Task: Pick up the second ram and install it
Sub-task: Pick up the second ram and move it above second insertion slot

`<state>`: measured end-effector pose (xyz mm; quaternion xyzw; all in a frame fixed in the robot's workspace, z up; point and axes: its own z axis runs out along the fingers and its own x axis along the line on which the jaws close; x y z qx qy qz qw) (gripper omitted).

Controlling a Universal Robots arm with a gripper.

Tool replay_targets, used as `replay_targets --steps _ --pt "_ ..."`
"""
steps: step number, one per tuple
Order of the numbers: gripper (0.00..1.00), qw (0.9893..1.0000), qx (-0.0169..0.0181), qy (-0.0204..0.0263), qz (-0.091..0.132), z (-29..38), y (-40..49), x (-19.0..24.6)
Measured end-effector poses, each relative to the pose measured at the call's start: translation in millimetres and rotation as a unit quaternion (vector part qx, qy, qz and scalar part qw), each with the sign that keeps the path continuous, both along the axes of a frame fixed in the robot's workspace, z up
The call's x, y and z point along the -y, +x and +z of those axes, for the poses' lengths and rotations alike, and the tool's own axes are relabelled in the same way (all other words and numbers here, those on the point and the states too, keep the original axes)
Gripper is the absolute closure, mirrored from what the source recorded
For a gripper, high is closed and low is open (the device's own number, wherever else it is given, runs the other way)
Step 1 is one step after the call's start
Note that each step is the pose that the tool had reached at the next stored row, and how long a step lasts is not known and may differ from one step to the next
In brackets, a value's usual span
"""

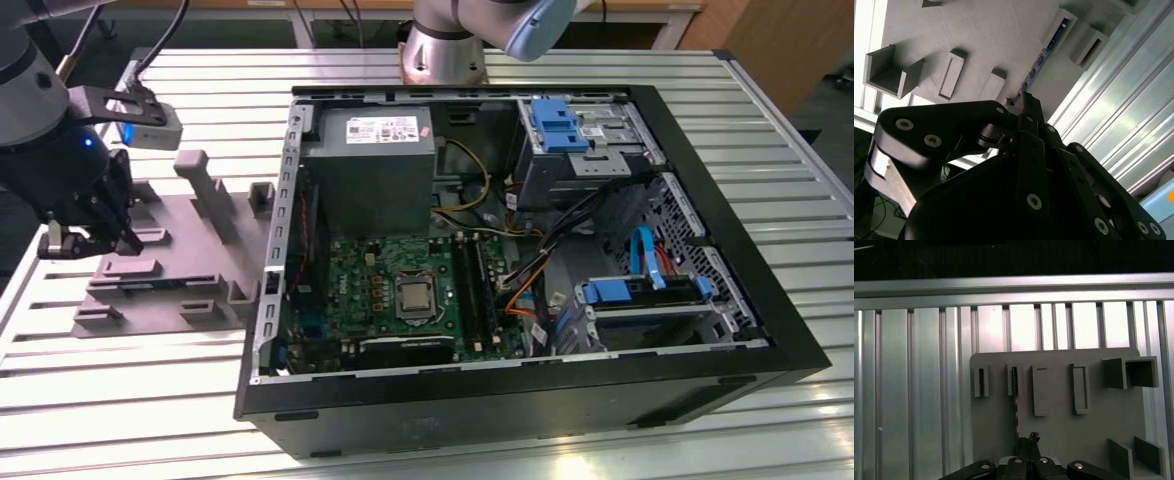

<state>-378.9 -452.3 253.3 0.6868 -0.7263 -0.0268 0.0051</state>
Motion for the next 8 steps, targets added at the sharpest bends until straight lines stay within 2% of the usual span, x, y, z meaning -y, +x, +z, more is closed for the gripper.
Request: replay_targets --steps 8 --pt "0.89 1.0000 0.0000 0.0000 0.000 -7.5 0.0 0.9"
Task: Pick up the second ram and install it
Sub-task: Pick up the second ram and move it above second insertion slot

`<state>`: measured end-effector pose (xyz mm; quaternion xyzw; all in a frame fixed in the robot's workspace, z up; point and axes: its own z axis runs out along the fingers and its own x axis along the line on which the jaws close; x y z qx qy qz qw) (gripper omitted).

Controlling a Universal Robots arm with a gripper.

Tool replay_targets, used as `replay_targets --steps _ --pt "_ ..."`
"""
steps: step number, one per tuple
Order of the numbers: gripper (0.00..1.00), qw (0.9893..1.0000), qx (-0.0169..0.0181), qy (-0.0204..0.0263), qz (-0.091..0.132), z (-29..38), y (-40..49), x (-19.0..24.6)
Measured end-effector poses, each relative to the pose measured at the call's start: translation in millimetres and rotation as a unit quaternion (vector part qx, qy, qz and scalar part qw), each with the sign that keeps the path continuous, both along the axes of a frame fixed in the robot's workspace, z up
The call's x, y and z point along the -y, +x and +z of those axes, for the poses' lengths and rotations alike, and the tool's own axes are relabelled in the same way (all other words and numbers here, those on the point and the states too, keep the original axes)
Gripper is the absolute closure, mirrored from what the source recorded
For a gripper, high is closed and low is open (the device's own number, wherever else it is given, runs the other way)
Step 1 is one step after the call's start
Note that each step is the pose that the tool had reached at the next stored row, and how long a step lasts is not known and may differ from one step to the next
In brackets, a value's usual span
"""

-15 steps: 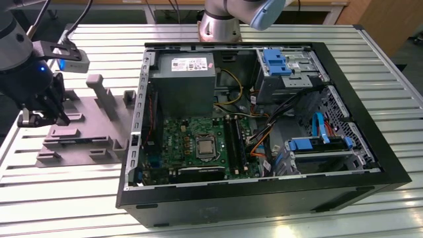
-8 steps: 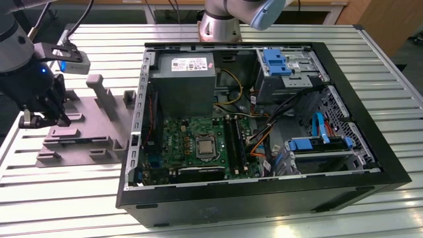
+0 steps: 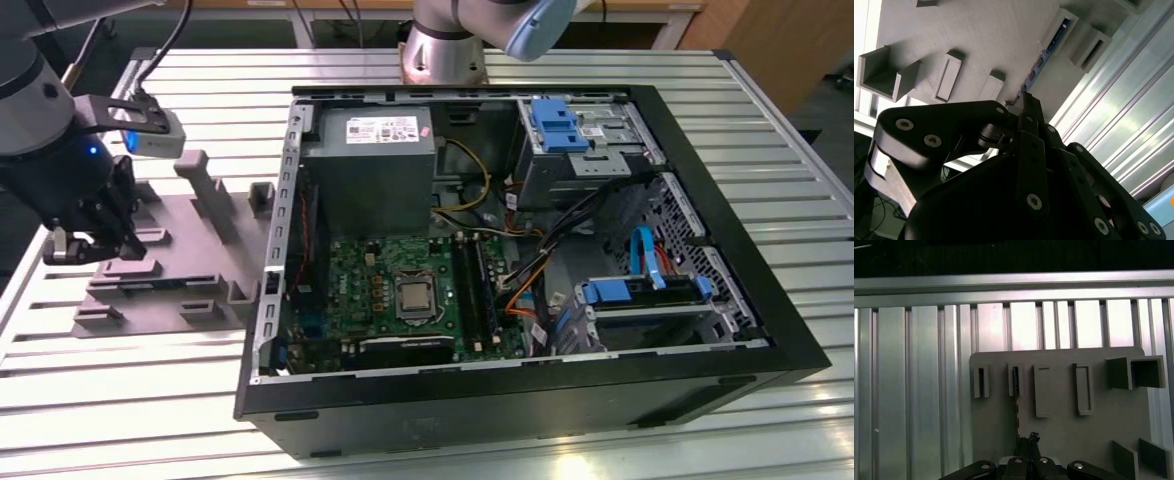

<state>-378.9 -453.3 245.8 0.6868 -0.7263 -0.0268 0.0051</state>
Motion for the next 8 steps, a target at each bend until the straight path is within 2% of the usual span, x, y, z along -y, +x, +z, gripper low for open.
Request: replay_targets --steps 8 --pt "0.89 1.0000 0.0000 -0.0002 0.001 -5.4 -0.1 0.5"
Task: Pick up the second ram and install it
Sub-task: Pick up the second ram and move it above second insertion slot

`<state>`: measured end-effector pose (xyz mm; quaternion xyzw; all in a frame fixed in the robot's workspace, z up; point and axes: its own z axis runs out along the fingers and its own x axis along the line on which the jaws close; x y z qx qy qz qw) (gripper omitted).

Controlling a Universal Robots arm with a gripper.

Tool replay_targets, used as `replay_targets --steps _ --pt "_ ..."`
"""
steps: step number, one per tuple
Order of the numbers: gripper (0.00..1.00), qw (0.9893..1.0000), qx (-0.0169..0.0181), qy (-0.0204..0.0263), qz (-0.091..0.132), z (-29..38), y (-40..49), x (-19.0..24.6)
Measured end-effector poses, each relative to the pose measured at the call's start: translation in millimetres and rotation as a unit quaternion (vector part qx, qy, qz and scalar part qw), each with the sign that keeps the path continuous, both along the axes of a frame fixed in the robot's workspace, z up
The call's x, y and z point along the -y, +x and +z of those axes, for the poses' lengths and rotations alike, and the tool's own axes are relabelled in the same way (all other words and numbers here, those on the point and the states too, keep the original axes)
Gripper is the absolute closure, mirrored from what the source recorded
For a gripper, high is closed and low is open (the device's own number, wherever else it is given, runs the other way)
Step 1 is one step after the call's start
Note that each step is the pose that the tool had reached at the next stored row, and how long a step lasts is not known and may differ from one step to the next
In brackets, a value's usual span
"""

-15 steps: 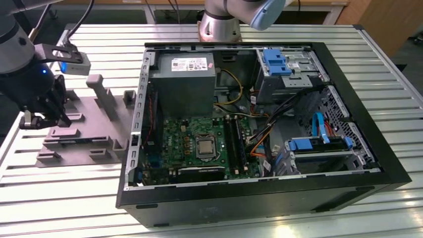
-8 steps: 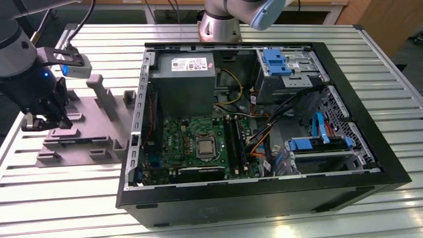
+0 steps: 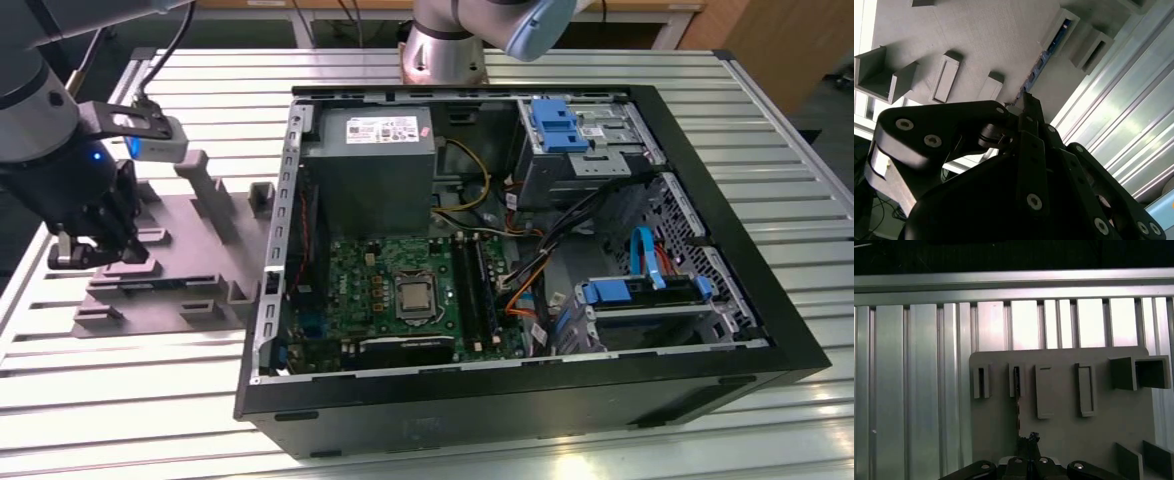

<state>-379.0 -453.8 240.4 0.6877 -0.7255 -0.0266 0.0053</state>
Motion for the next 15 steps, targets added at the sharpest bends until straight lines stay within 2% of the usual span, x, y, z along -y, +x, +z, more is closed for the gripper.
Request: replay_targets --steps 15 --pt "0.89 1.0000 0.0001 -0.0001 0.001 -7.3 0.0 1.5"
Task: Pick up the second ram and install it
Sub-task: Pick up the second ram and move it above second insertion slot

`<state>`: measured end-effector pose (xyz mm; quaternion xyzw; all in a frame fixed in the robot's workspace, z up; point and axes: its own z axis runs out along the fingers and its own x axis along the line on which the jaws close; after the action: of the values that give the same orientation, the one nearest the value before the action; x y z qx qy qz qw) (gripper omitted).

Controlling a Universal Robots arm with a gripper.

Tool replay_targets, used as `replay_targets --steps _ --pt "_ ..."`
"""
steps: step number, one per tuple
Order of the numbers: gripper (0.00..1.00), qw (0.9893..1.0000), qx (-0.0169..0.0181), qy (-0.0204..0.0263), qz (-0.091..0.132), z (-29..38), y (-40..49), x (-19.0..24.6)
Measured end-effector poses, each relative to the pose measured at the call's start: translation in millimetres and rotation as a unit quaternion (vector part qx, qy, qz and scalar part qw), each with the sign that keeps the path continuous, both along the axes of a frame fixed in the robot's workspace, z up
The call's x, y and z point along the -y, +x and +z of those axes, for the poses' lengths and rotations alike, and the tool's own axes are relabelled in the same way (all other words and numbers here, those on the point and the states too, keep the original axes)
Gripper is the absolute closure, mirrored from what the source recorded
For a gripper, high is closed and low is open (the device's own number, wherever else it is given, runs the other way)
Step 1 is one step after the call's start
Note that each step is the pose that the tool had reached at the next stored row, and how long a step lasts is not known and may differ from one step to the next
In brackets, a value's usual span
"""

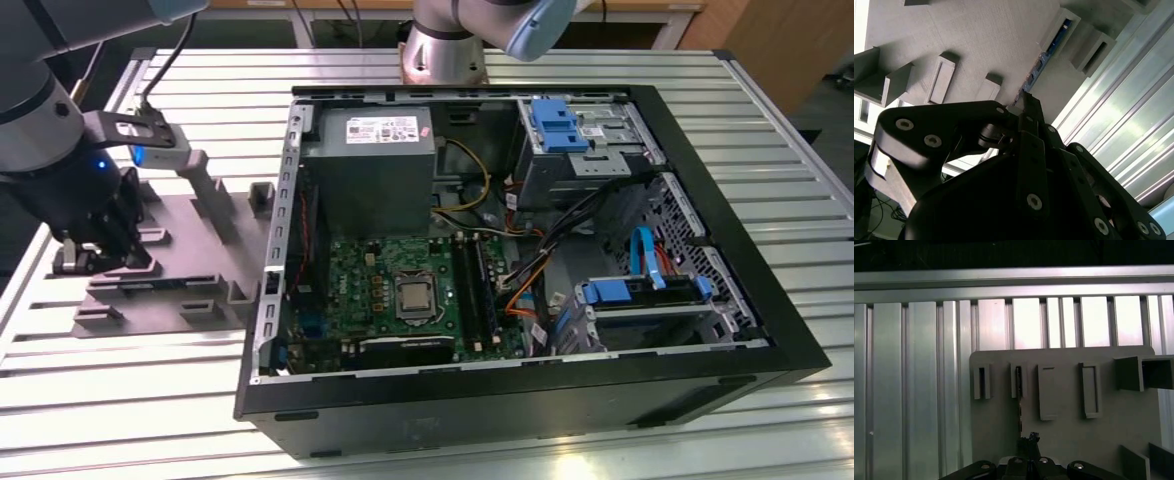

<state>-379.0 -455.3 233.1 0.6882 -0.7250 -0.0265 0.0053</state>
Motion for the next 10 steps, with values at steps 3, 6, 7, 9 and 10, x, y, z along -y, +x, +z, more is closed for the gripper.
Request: replay_targets --steps 3,6,7,9,10 --pt "0.89 1.0000 0.0000 0.0000 0.000 -1.8 0.0 0.2" --pt "0.89 1.0000 0.0000 0.0000 0.000 -3.6 0.0 0.3" --pt "0.89 1.0000 0.0000 0.0000 0.000 -4.3 0.0 0.3" --pt "0.89 1.0000 0.0000 0.0000 0.000 -5.6 0.0 0.4" --pt "0.89 1.0000 0.0000 0.0000 0.000 -6.2 -0.1 0.5"
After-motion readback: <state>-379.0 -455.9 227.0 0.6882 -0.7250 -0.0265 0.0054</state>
